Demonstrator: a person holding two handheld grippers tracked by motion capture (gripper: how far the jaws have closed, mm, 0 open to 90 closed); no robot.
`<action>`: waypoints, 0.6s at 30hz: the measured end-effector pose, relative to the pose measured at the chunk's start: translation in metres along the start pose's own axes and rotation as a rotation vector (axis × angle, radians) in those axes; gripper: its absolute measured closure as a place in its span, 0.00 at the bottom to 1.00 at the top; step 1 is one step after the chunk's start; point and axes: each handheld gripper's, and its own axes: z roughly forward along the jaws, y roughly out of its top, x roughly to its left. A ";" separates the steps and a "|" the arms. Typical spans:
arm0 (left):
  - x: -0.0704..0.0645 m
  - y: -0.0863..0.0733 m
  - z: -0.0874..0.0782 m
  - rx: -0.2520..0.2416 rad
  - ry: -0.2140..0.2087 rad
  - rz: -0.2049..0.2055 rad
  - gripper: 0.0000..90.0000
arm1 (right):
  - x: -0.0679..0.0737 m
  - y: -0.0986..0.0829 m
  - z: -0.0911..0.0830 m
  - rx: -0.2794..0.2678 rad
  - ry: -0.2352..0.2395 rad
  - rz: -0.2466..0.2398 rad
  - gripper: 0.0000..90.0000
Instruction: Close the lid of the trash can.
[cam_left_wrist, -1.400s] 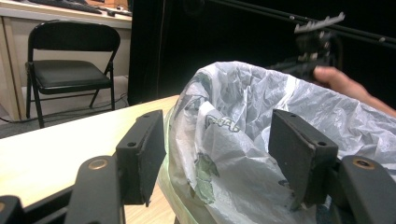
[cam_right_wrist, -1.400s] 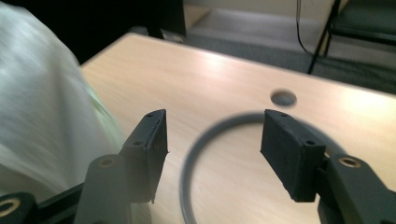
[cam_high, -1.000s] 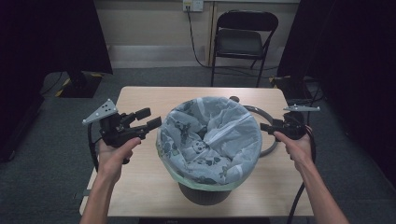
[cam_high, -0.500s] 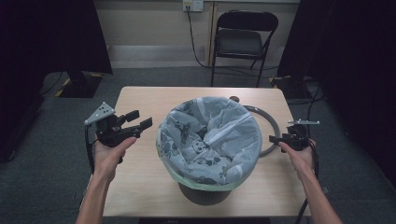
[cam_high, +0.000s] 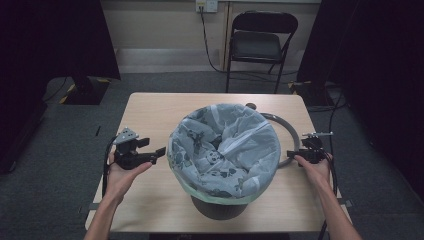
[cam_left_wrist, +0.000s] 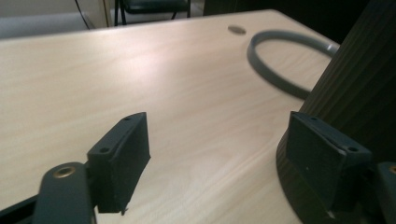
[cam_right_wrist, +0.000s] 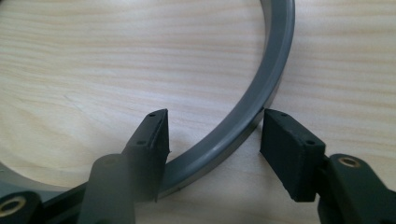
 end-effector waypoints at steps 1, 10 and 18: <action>0.001 -0.004 0.003 0.011 0.011 -0.003 0.23 | -0.001 0.000 0.001 0.005 -0.005 0.004 0.48; -0.003 -0.037 0.036 0.169 0.104 0.010 0.19 | 0.000 0.005 0.006 0.009 -0.119 -0.001 0.57; -0.006 -0.066 0.048 0.298 0.134 0.052 0.22 | 0.000 0.013 0.007 0.062 -0.121 0.006 0.56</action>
